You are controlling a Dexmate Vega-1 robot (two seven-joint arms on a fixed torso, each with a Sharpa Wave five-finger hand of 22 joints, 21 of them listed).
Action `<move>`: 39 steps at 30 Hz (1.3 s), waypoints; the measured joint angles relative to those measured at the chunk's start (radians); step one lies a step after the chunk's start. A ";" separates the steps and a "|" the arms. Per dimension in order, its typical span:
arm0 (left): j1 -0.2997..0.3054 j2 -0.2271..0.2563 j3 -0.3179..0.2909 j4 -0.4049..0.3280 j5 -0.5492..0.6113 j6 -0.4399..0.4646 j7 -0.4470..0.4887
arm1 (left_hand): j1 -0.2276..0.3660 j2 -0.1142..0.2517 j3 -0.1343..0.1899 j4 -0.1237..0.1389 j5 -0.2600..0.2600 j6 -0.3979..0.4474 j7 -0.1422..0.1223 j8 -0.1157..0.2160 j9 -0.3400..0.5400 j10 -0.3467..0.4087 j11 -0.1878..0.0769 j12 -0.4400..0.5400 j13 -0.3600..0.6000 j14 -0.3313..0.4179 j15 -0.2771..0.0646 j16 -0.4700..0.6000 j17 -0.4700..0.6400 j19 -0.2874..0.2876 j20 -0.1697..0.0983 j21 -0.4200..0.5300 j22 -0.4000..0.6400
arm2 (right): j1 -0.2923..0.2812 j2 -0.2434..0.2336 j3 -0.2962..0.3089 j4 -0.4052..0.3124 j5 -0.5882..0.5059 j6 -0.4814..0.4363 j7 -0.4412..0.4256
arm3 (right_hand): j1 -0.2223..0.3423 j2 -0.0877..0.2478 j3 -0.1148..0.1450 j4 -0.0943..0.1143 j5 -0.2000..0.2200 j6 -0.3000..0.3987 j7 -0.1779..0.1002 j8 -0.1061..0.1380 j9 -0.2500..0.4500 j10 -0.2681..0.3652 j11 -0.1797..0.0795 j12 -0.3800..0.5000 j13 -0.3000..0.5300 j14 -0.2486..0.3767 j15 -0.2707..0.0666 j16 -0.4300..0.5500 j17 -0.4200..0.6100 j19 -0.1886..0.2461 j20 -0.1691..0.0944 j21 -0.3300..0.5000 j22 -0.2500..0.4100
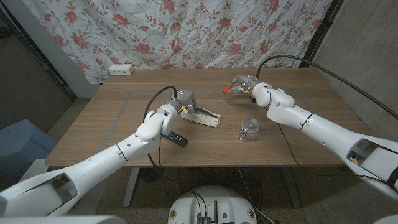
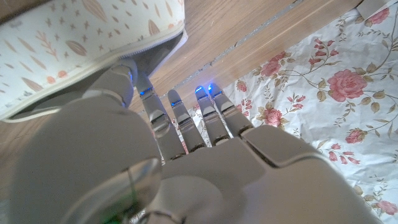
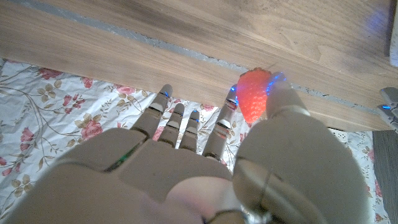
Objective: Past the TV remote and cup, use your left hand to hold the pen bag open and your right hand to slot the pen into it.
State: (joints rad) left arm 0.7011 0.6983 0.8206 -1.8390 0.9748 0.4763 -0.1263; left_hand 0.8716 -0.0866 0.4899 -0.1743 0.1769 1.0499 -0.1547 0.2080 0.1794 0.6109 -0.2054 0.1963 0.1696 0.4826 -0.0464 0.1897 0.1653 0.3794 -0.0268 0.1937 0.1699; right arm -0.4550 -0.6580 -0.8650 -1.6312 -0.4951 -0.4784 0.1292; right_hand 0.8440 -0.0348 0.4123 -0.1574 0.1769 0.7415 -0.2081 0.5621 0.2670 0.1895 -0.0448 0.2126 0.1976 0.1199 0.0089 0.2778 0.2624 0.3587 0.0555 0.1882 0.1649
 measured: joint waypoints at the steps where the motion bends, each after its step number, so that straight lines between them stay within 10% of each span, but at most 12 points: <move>1: -0.001 0.000 0.002 0.002 0.000 0.000 0.000 | 0.000 0.000 0.000 0.000 0.000 0.001 0.001 0.000 0.000 0.000 0.000 0.000 0.000 0.000 0.000 0.000 0.000 0.000 0.000 0.000 0.000 | 0.000 0.000 0.000 0.000 0.000 0.001 0.000 | 0.000 0.000 0.000 0.000 0.000 0.000 0.000 0.000 0.000 0.000 0.000 0.000 0.000 0.000 0.000 0.000 0.000 0.000 0.000 0.000 0.000; 39: -0.004 0.034 0.002 -0.032 0.024 0.008 -0.087 | 0.034 0.000 -0.035 0.005 0.000 -0.111 -0.010 -0.035 0.005 -0.033 -0.004 -0.019 0.000 -0.008 0.000 -0.009 0.000 0.000 0.007 0.000 0.000 | -0.011 -0.004 0.004 -0.013 0.005 -0.021 -0.008 | 0.004 0.003 -0.001 -0.001 0.001 0.000 0.000 0.002 0.000 0.000 0.000 0.000 0.000 0.000 0.000 0.000 0.005 0.000 0.000 0.001 0.000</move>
State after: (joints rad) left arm 0.6970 0.7325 0.8231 -1.8706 0.9989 0.4845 -0.2132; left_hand 0.9058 -0.0866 0.4550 -0.1698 0.1769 0.9388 -0.1644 0.1732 0.1842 0.5774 -0.2089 0.1772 0.1697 0.4750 -0.0466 0.1810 0.1652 0.3791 -0.0195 0.1937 0.1697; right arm -0.4660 -0.6618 -0.8611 -1.6441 -0.4900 -0.4991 0.1216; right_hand 0.8476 -0.0314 0.4110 -0.1588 0.1774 0.7414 -0.2081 0.5645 0.2671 0.1894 -0.0447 0.2127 0.1977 0.1199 0.0089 0.2778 0.2672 0.3588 0.0554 0.1889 0.1649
